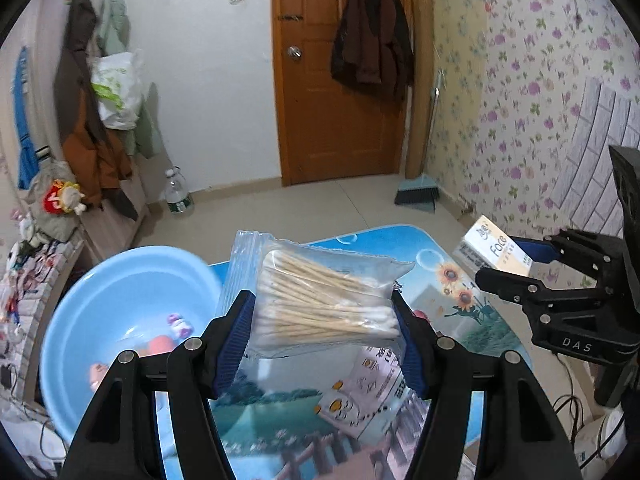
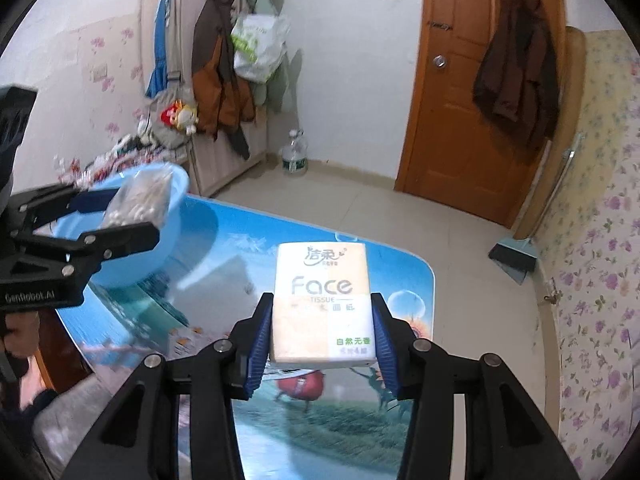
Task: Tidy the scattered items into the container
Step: 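Lift and carry the swab bag and tissue pack over the light blue basin with both grippers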
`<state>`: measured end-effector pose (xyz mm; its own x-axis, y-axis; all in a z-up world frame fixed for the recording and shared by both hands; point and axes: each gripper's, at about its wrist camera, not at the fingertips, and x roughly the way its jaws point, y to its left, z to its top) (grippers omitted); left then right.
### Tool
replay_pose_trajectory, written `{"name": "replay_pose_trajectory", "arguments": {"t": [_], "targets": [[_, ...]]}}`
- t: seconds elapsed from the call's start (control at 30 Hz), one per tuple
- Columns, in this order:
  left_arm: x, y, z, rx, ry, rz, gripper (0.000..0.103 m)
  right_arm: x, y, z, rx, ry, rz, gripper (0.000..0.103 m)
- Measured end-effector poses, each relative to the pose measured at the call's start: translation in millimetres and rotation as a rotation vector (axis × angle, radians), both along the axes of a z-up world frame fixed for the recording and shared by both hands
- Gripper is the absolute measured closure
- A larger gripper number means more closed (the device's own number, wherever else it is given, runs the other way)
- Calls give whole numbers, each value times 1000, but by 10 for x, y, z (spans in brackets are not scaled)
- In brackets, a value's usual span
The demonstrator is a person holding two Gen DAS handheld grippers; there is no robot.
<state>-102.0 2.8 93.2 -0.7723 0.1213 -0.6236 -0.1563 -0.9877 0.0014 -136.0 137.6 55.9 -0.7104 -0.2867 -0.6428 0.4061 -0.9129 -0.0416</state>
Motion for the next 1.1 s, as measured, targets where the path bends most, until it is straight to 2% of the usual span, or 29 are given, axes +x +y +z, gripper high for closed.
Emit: {"name": "replay_pose_trajectory", "arguments": {"t": [0.23,0.43,0.6,0.8,1.1], "targets": [[549,-309,188,16,48,74,40,460,-128,241,-74,44,-116,56],[909,-518,242,31,69,118,40,843,-284,360,-95,100,-161,56],[1157,-702,280,33,121,170,40,1157,-307,530,-147,153,-195,56],[1295,-819,176,43,130,223,40,1412,-279,657,-195,219,-225,56],[1272,-722,70,42,106,215,41,1548,-441,581,-207,196,-189,56]]}}
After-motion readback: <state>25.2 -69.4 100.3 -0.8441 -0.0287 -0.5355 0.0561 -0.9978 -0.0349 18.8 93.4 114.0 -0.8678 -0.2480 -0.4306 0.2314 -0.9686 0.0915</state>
